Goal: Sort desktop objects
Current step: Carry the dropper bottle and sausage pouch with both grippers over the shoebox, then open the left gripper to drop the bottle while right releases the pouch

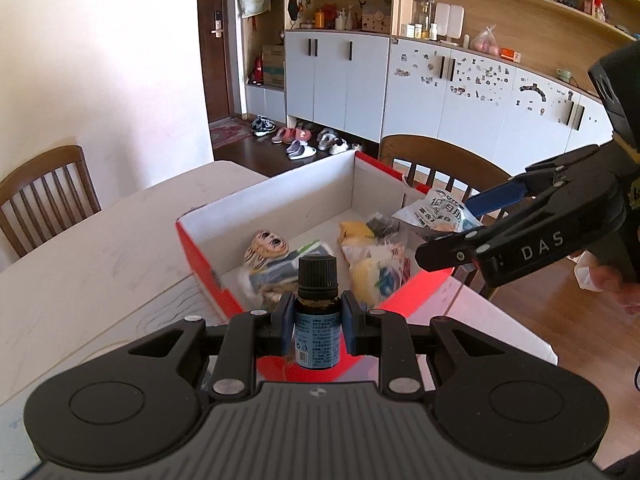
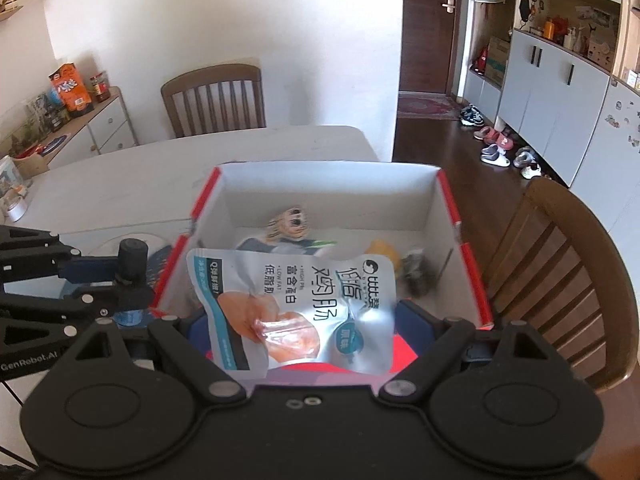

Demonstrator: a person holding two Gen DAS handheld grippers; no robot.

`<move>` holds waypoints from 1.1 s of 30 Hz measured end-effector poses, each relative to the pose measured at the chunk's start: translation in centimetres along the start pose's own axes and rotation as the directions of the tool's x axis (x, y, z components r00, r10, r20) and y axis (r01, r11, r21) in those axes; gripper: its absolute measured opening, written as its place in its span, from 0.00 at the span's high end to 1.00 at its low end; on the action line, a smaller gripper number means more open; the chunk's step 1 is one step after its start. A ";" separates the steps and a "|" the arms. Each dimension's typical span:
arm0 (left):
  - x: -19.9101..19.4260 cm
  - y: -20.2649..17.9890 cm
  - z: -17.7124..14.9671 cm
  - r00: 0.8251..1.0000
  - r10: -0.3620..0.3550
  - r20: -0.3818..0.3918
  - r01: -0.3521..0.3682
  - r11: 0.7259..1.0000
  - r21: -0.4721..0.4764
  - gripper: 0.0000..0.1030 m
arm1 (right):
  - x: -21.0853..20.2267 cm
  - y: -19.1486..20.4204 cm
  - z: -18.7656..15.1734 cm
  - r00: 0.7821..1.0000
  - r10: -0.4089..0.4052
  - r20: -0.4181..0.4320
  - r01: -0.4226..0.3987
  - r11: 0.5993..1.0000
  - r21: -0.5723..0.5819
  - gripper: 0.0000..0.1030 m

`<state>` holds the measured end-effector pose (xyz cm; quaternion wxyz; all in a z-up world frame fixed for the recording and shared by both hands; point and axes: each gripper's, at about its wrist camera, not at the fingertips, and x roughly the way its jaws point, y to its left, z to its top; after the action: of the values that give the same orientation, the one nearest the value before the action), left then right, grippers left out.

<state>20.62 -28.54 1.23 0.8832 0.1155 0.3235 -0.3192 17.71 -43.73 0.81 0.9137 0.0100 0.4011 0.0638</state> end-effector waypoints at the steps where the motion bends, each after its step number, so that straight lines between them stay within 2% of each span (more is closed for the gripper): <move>1: 0.3 0.1 0.3 1.000 -0.001 -0.001 0.001 1.000 0.001 0.78 | 0.1 -0.3 0.1 1.000 -0.002 0.000 0.002 1.000 -0.001 0.13; 17: 7.1 1.1 5.5 0.997 0.014 -0.077 -0.013 1.000 0.010 0.78 | 4.2 -2.9 1.7 0.999 -0.017 -0.028 0.017 0.999 -0.031 0.13; 33: 13.4 2.5 7.1 0.978 0.064 -0.198 -0.053 0.997 0.063 0.78 | 9.6 -2.7 2.9 0.996 -0.028 -0.088 0.016 0.991 -0.132 0.13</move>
<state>33.60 -36.11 -2.04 0.8515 0.1817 0.3979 -0.2890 26.57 -45.15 -4.42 0.8942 -0.0572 0.4366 0.0804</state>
